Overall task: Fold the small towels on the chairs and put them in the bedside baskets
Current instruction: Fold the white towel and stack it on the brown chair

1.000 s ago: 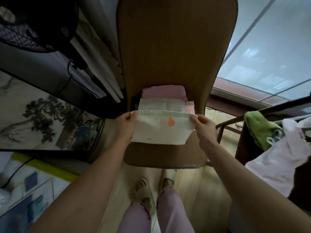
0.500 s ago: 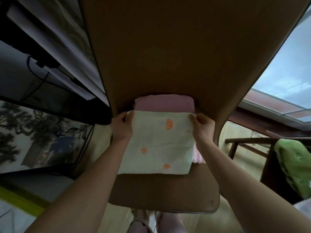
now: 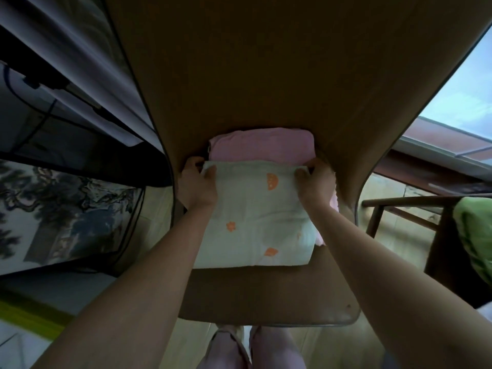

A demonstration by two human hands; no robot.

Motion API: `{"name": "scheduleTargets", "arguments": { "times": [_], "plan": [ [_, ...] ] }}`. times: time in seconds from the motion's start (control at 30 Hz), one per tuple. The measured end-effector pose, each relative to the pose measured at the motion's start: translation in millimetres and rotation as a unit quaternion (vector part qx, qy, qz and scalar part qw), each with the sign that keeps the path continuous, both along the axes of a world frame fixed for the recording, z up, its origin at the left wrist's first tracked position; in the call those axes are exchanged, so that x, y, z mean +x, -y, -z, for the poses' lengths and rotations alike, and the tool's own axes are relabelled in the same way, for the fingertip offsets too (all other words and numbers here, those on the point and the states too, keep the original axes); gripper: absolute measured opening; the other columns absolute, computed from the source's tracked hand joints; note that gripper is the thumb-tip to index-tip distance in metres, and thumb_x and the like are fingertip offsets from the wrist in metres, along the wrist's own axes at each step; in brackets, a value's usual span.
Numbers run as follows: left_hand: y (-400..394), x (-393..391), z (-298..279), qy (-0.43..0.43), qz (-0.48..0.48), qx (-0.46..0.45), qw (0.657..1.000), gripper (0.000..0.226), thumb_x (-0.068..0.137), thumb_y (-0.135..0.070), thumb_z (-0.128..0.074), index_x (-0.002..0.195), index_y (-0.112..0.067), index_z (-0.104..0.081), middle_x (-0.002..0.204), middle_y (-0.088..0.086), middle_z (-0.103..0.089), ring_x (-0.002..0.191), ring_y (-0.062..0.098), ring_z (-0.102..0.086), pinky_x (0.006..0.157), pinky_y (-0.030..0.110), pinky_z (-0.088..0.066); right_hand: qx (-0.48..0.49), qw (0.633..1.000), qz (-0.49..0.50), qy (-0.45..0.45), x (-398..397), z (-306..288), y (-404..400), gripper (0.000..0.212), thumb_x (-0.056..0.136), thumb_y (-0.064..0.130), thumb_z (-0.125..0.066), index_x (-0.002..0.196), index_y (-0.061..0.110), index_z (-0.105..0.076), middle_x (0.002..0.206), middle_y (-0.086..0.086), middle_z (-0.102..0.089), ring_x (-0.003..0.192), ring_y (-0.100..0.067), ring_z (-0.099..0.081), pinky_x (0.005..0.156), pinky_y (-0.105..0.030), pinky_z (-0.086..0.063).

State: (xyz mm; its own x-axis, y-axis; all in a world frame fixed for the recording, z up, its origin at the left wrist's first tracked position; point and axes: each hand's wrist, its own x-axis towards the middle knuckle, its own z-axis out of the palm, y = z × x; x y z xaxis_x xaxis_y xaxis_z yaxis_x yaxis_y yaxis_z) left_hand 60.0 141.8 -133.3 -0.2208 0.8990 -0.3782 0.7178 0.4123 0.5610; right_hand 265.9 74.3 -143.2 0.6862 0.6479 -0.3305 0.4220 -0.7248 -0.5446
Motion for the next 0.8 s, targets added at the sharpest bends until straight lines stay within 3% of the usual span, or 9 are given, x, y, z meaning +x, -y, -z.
{"name": "scheduleTargets", "arguments": {
  "times": [0.1,0.17,0.23,0.33,0.47,0.53,0.63,0.7,0.8],
  "plan": [
    [5,-8,-6,0.083,0.003,0.025,0.996,0.040,0.095,-0.025,-0.058,0.133,-0.014,-0.051,0.127,0.010,-0.058,0.113,0.024,-0.055,0.092,0.031,-0.045,0.042,0.999,-0.026,0.012,-6,-13,10,0.027,0.087,0.012,-0.060,0.113,0.009,-0.056,0.114,-0.012,-0.058,0.105,-0.031,-0.052,0.087,-0.038,-0.043],
    [20,-20,-19,0.089,0.042,0.074,0.992,0.040,0.097,-0.028,-0.055,0.135,-0.016,-0.049,0.130,0.007,-0.054,0.117,0.020,-0.050,0.100,0.035,-0.042,0.080,0.994,-0.064,0.040,-18,-31,32,0.031,0.092,0.018,-0.059,0.121,0.011,-0.051,0.123,-0.011,-0.054,0.117,-0.030,-0.047,0.098,-0.042,-0.040],
    [44,-38,-33,0.076,0.091,0.104,0.987,0.032,0.098,-0.028,-0.054,0.128,-0.017,-0.054,0.122,0.002,-0.056,0.111,0.016,-0.051,0.095,0.031,-0.042,0.129,0.989,-0.076,0.020,-37,-51,63,0.027,0.094,0.022,-0.059,0.119,0.015,-0.052,0.123,-0.007,-0.054,0.120,-0.025,-0.048,0.102,-0.037,-0.040],
    [88,-65,-47,0.084,0.059,0.075,0.992,0.023,0.096,-0.026,-0.055,0.116,-0.016,-0.059,0.110,-0.001,-0.060,0.098,0.012,-0.055,0.081,0.019,-0.041,0.136,0.989,-0.034,-0.054,-63,-68,109,0.020,0.093,0.018,-0.062,0.112,0.012,-0.057,0.111,0.000,-0.059,0.105,-0.011,-0.053,0.089,-0.018,-0.041],
    [138,-79,-47,0.070,-0.058,0.037,0.995,0.021,0.096,-0.026,-0.058,0.104,-0.007,-0.060,0.095,0.000,-0.061,0.080,0.009,-0.053,0.061,0.002,-0.036,0.106,0.967,0.169,-0.156,-89,-63,147,0.019,0.093,0.023,-0.063,0.109,0.015,-0.056,0.104,0.002,-0.061,0.097,-0.013,-0.058,0.080,-0.021,-0.046],
    [159,-80,-35,0.077,-0.134,-0.019,0.988,0.026,0.095,-0.032,-0.058,0.102,-0.007,-0.058,0.094,0.002,-0.062,0.080,0.014,-0.057,0.060,0.005,-0.040,0.064,0.922,0.310,-0.225,-98,-44,162,0.024,0.091,0.023,-0.065,0.110,0.014,-0.054,0.104,-0.001,-0.059,0.095,-0.014,-0.058,0.078,-0.020,-0.046],
    [187,-79,-15,0.144,-0.211,-0.100,0.962,0.041,0.088,-0.045,-0.064,0.104,-0.008,-0.059,0.097,0.006,-0.068,0.090,0.024,-0.065,0.082,0.041,-0.056,0.057,0.849,0.427,-0.305,-110,-14,180,0.023,0.085,0.026,-0.069,0.098,0.021,-0.051,0.113,-0.014,-0.061,0.098,-0.022,-0.061,0.093,-0.041,-0.053],
    [194,-77,-12,0.175,-0.231,-0.095,0.952,0.047,0.085,-0.044,-0.068,0.115,-0.009,-0.058,0.105,0.003,-0.067,0.096,0.021,-0.065,0.089,0.046,-0.054,0.069,0.855,0.415,-0.304,-112,-5,185,0.031,0.085,0.023,-0.069,0.110,0.021,-0.051,0.114,-0.011,-0.062,0.099,-0.020,-0.061,0.096,-0.044,-0.051],
    [190,-79,-11,0.206,-0.230,-0.075,0.948,0.043,0.089,-0.036,-0.066,0.122,-0.011,-0.053,0.105,-0.002,-0.065,0.098,0.015,-0.063,0.093,0.039,-0.053,0.078,0.891,0.336,-0.296,-110,-4,180,0.066,0.086,0.023,-0.067,0.144,0.022,-0.038,0.113,-0.004,-0.059,0.106,-0.020,-0.060,0.097,-0.040,-0.050]
  ]
}}
